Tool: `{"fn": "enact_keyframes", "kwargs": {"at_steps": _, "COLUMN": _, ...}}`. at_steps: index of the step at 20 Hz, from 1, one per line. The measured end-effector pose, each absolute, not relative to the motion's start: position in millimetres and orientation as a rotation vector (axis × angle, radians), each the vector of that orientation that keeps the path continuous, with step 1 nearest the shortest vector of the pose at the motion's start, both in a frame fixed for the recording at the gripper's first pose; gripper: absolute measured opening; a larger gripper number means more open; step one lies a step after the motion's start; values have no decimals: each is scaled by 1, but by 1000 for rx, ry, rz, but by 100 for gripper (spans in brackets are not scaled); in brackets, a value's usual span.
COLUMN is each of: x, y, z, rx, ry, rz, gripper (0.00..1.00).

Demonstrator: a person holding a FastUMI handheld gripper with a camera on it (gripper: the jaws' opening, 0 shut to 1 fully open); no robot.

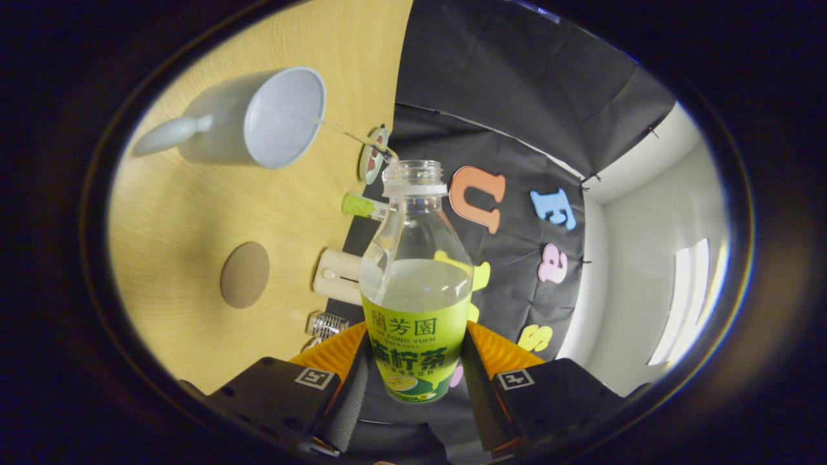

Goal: Take the bottle from table, then pour the juice into the cup, finally place the bottle on the coaster

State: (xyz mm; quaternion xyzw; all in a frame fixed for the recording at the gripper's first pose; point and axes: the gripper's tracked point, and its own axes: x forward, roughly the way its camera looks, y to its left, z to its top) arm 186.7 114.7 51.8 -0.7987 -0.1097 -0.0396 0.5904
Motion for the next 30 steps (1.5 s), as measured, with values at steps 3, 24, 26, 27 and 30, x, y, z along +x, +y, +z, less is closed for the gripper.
{"fn": "enact_keyframes", "kwargs": {"at_steps": 3, "x": 187, "y": 116, "z": 54, "rx": -1866, "ry": -264, "rz": -95, "gripper": 76}}
{"fn": "enact_keyframes", "kwargs": {"at_steps": 24, "x": 187, "y": 116, "z": 66, "rx": -1908, "ry": -278, "rz": -105, "gripper": 76}}
{"fn": "enact_keyframes", "kwargs": {"at_steps": 26, "x": 186, "y": 116, "z": 67, "rx": -1908, "ry": -279, "rz": -104, "gripper": 76}}
{"fn": "enact_keyframes", "kwargs": {"at_steps": 27, "x": 186, "y": 115, "z": 68, "rx": -1910, "ry": -280, "rz": -103, "gripper": 76}}
{"fn": "enact_keyframes", "kwargs": {"at_steps": 30, "x": 185, "y": 116, "z": 69, "rx": -1917, "ry": -282, "rz": -106, "gripper": 76}}
